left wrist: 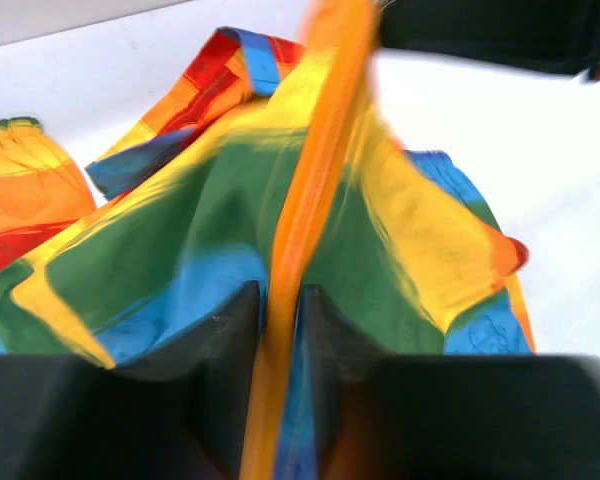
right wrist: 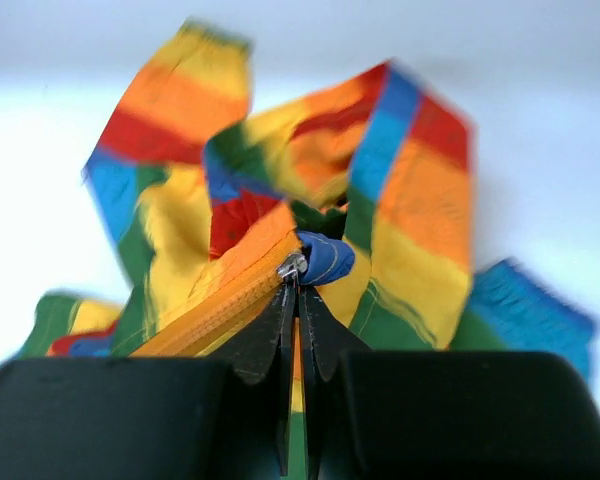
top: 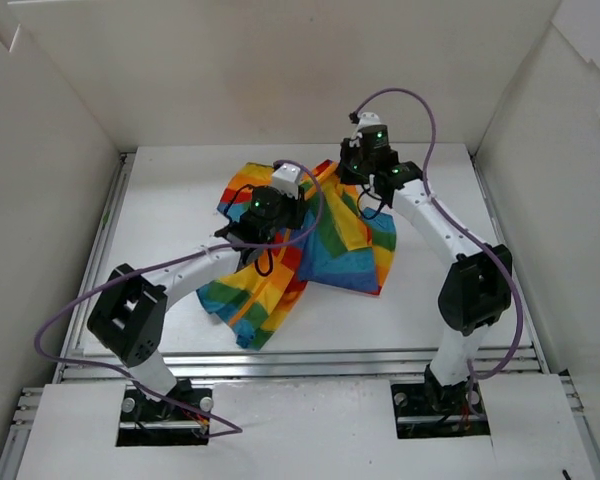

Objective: Zip up the jacket

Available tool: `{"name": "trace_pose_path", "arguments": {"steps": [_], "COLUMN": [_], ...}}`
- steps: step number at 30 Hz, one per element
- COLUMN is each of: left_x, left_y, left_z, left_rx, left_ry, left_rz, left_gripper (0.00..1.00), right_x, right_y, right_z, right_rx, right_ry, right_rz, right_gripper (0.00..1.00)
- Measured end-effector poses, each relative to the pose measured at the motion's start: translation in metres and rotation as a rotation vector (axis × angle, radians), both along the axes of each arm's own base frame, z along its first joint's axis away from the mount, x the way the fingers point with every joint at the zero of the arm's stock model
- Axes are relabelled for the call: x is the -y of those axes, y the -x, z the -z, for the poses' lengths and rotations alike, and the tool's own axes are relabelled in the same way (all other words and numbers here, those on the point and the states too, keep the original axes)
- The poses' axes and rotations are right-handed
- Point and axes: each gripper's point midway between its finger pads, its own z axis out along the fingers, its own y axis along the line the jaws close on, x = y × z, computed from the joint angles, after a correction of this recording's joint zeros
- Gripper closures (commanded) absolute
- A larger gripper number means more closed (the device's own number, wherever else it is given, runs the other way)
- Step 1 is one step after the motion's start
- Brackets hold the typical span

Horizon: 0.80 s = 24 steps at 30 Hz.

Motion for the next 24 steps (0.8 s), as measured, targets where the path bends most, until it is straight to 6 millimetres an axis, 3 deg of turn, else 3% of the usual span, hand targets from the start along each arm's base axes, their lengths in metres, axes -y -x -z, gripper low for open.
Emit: {"name": "trace_pose_path", "arguments": {"steps": [1,2,3,4,6,7,8,12,14,17,19,21,24], "left_x": [0.000,-0.002,-0.005,-0.009,-0.022,-0.029,-0.036,-0.071,-0.086,-0.106,-0.120,-0.137,-0.163], "left_y": [-0.006,-0.012,-0.016,-0.019,-0.023,-0.023,-0.022,-0.006,0.009,0.034,0.051,0.070,0.094], "left_z": [-0.005,-0.010,-0.015,-0.018,-0.026,-0.029,-0.033,-0.063,-0.075,-0.090,-0.089,-0.079,-0.075], "left_rx": [0.003,0.003,0.005,0.006,0.006,0.002,0.001,0.024,0.029,0.035,0.028,0.010,0.008], "left_ry": [-0.005,-0.011,-0.017,-0.021,-0.021,-0.021,-0.020,0.036,0.080,0.157,0.202,0.237,0.282], "left_rz": [-0.006,-0.014,-0.025,-0.039,-0.077,-0.097,-0.119,-0.219,-0.250,-0.281,-0.301,-0.327,-0.370], "left_gripper": [0.61,0.38,0.29,0.24,0.16,0.14,0.13,0.10,0.10,0.12,0.13,0.14,0.15], "right_x": [0.006,0.014,0.024,0.036,0.050,0.057,0.062,0.062,0.059,0.059,0.063,0.069,0.092], "right_y": [-0.008,-0.016,-0.024,-0.032,-0.044,-0.050,-0.055,-0.052,-0.038,0.006,0.040,0.074,0.118], "right_z": [-0.007,-0.013,-0.017,-0.020,-0.026,-0.030,-0.034,-0.046,-0.046,-0.038,-0.040,-0.053,-0.095], "right_rx": [0.025,0.047,0.064,0.075,0.093,0.103,0.112,0.140,0.143,0.127,0.137,0.182,0.318], "right_ry": [0.008,0.015,0.021,0.029,0.038,0.041,0.038,0.022,0.000,-0.034,-0.057,-0.091,-0.150], "right_rz": [0.028,0.056,0.087,0.121,0.162,0.184,0.202,0.212,0.206,0.189,0.188,0.192,0.233], "right_gripper": [1.00,0.98,0.85,0.54,0.33,0.12,0.03,0.02,0.02,0.02,0.02,0.02,0.02]}}
